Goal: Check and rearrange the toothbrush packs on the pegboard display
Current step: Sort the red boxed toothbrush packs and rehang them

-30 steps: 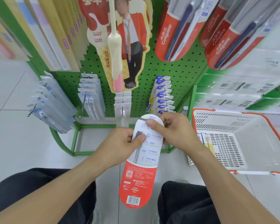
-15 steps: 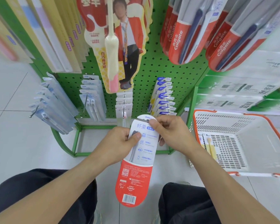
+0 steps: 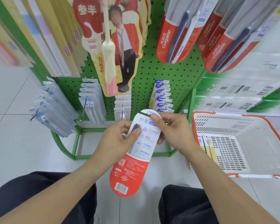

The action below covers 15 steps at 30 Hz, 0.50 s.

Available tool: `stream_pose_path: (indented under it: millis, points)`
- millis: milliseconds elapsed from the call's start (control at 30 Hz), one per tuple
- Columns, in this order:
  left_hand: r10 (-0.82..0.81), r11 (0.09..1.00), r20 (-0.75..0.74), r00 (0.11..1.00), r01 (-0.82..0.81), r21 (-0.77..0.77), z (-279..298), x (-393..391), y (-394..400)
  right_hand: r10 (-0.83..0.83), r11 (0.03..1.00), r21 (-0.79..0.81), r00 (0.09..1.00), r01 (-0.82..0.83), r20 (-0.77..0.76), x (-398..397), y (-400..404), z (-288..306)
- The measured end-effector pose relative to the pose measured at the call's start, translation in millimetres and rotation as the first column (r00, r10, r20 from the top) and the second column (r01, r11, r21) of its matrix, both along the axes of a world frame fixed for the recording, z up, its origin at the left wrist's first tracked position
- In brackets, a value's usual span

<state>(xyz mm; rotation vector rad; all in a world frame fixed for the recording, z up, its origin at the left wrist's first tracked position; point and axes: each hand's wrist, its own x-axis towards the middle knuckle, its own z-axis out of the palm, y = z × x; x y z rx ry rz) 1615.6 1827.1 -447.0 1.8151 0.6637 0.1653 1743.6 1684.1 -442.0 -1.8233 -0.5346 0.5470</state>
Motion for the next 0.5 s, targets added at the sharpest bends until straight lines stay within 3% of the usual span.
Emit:
stream_pose_path:
  millis: [100, 167, 300, 400, 433, 500]
  points:
    - [0.003, 0.961, 0.117, 0.993, -0.035, 0.273, -8, -2, -4, -0.058, 0.998, 0.036, 0.998, 0.059, -0.024, 3, -3, 2]
    - [-0.117, 0.899, 0.202, 0.972, 0.017, 0.438, -12, -5, -11, -0.113, 0.991, 0.068, 0.992, 0.118, -0.061, 4, -5, 5]
    - [-0.337, 0.767, 0.089, 0.937, 0.219, 0.603, -26, -11, -24, -0.191, 0.969, 0.128, 0.97, 0.211, -0.152, 6, -13, 15]
    - [-0.399, 0.659, 0.089, 0.913, 0.217, 0.72, -30, -10, -30, -0.218, 0.951, 0.181, 0.96, 0.25, -0.178, 3, -19, 21]
    - [-0.391, 0.666, 0.12, 0.913, 0.191, 0.721, -27, -9, -32, -0.229, 0.944, 0.206, 0.96, 0.259, -0.159, 0, -21, 22]
    - [-0.279, 0.779, 0.194, 0.94, 0.104, 0.618, -14, -11, -35, -0.26, 0.932, 0.254, 0.965, 0.26, -0.034, -3, -25, 26]
